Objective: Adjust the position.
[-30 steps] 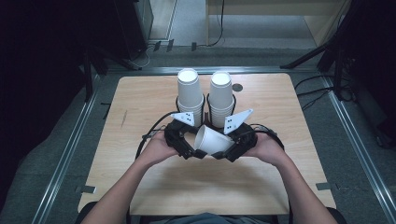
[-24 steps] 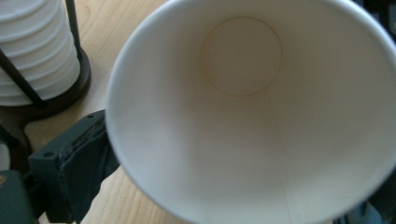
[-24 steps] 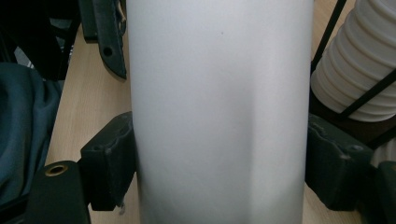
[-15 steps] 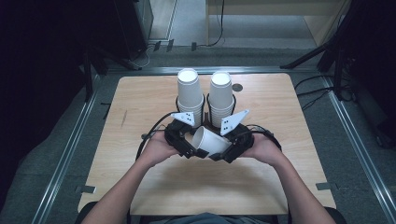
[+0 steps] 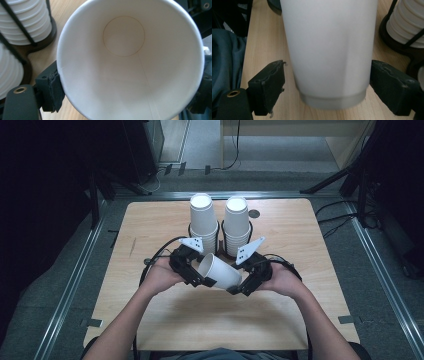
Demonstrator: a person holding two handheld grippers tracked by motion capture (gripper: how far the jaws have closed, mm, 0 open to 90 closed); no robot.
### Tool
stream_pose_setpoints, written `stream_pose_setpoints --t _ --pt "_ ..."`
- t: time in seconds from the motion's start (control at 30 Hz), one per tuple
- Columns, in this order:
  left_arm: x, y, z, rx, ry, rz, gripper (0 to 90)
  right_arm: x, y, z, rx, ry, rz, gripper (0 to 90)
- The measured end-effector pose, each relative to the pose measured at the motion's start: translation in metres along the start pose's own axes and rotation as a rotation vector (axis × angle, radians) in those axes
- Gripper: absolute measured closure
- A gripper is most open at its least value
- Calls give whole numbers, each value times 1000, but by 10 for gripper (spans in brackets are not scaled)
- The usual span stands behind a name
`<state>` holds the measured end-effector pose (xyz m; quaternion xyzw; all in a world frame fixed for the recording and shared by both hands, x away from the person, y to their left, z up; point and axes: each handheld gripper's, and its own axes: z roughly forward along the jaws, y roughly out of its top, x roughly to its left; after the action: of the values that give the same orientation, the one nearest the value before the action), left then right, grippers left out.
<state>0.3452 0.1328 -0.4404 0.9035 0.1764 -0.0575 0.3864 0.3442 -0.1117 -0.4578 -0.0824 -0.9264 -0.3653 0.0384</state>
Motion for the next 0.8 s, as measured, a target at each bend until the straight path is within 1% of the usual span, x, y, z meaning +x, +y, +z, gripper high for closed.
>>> stream_pose_setpoints --t 0.07,0.1,0.13,0.17,0.2,0.23,0.27,0.3,0.37,0.4,0.43,0.5,0.53,0.57,0.6,0.8 --pt "0 0 0 13 16 8 113 -1 -2 -2 -4 0 10 147" --pt "0 0 0 28 20 11 113 -2 -2 -3 -3 -6 11 149" --pt "0 0 0 28 20 11 113 -2 -2 -3 -3 -6 11 149" --pt "0 1 0 57 42 32 113 -3 -4 -4 0 -6 16 149" --pt "0 1 0 71 51 40 113 -3 -5 -4 4 -10 24 151" --pt "-1 1 0 77 60 44 113 -4 -6 -4 6 -3 30 151" --pt "-1 1 1 86 64 45 113 -4 -7 -5 4 -11 28 152" --pt "-1 2 1 92 72 47 113 -4 -8 -5 8 -9 38 154" --pt "0 2 1 111 81 50 113 -6 -10 -5 7 -13 38 155" --pt "0 2 1 111 81 50 112 -6 -10 -5 9 -11 40 157" --pt "1 3 2 134 88 51 113 -6 -10 -5 10 -11 44 157" --pt "2 4 3 142 91 53 113 -6 -11 -4 12 -11 42 157" --pt "3 5 6 166 87 57 113 -7 -11 -3 13 -11 37 157" --pt "3 5 6 166 87 57 113 -7 -11 -3 13 -11 37 157" --pt "2 7 10 195 103 70 113 -7 -10 -1 15 -11 41 157" --pt "-1 11 19 255 141 97 113 -8 -10 4 20 -11 31 160"
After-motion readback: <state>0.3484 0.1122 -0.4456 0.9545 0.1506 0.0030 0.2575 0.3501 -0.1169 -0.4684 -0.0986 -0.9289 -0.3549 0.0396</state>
